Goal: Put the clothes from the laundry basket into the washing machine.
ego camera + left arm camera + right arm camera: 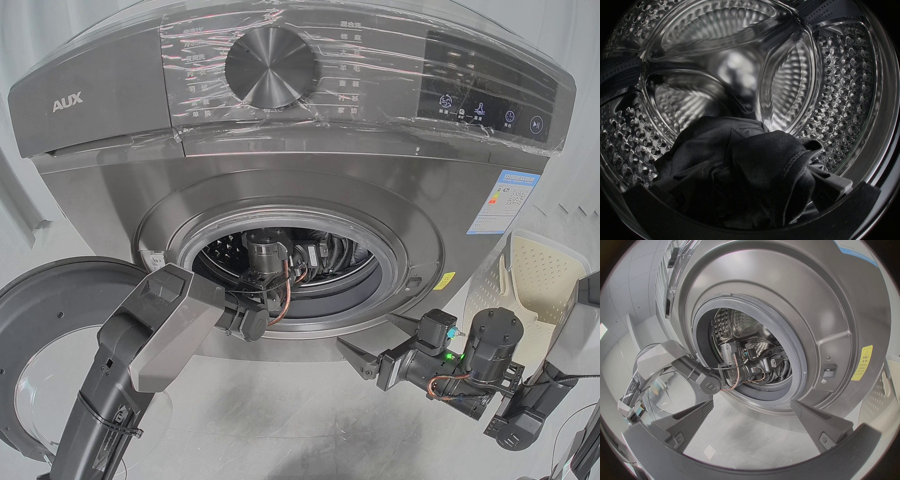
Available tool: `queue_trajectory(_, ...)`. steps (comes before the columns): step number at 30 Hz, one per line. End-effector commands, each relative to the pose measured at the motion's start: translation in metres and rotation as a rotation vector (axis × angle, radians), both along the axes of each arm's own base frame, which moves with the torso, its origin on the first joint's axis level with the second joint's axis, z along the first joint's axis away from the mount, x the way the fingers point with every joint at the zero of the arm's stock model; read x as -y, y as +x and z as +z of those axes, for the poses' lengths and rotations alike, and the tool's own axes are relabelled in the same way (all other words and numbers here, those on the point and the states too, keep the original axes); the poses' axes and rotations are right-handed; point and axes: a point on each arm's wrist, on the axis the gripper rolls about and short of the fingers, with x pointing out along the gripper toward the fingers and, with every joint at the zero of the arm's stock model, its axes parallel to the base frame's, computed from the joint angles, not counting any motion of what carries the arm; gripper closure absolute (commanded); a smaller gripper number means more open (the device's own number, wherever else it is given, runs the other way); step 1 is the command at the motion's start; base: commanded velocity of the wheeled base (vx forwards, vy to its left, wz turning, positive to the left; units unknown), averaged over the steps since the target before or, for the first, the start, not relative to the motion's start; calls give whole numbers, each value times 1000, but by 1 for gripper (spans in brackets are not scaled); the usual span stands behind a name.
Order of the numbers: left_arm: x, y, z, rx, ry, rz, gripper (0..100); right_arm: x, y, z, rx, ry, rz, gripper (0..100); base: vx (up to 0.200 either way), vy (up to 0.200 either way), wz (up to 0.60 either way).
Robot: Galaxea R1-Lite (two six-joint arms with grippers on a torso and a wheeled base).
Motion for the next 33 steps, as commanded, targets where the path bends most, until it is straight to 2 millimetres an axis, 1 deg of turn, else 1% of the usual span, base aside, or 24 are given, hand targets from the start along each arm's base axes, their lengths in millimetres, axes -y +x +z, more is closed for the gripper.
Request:
queue_trajectory(1,2,-15,17,-7,6,-18,0,0,0,0,0,0,1,0,0,0,0)
queue_trajectory(3,1,-26,22,-28,23,-29,0,0,0,0,0,0,1,0,0,0,0)
queue_trajectory(6,-2,-53,33,-75,59,-57,0,0,0,-1,-2,-1,1,0,0,0,0)
queue_trajectory(9,-7,-72,35,-109,102,-75,0,0,0,-1,-4,-1,0,0,0,0,0)
queue_trajectory(10,-7,-74,35,-110,106,-77,0,0,0,-1,-3,-3,1,0,0,0,0)
queue_trajectory(11,-9,-84,36,-119,127,-88,0,0,0,-1,-1,-2,1,0,0,0,0)
queue_trajectory(12,-10,-90,38,-124,134,-95,0,0,0,-1,-2,0,0,0,0,0,0)
queue_trajectory(16,-9,-115,44,-127,145,-126,0,0,0,0,0,2,0,0,0,0,0)
queue_trajectory(18,-8,-121,42,-123,149,-132,0,0,0,0,-2,2,0,0,0,0,0)
queue_trajectory(20,-10,-129,35,-126,172,-137,0,0,-1,-1,-4,0,0,0,0,0,0)
queue_trajectory(21,-11,-130,35,-124,176,-138,0,0,-1,-1,-4,0,0,0,0,0,0)
queue_trajectory(24,-18,-148,34,-124,197,-161,0,2,-1,-1,-6,-1,-1,0,0,0,0)
queue_trajectory(25,-18,-149,34,-125,198,-162,0,2,-1,-1,-6,-1,-1,0,0,0,0)
queue_trajectory(28,-21,-160,30,-133,207,-176,0,1,-2,-1,-7,-2,3,0,0,0,0)
queue_trajectory(30,-23,-170,36,-126,203,-189,0,2,-3,-2,-10,-5,6,0,0,0,0)
queue_trajectory(31,-23,-171,37,-124,202,-191,0,2,-3,-2,-10,-5,6,0,0,0,0)
queue_trajectory(32,-25,-191,43,-129,209,-228,0,4,-5,2,-2,-1,8,0,0,0,0)
queue_trajectory(33,-27,-203,44,-137,217,-254,0,5,-7,3,1,-5,9,0,0,0,0)
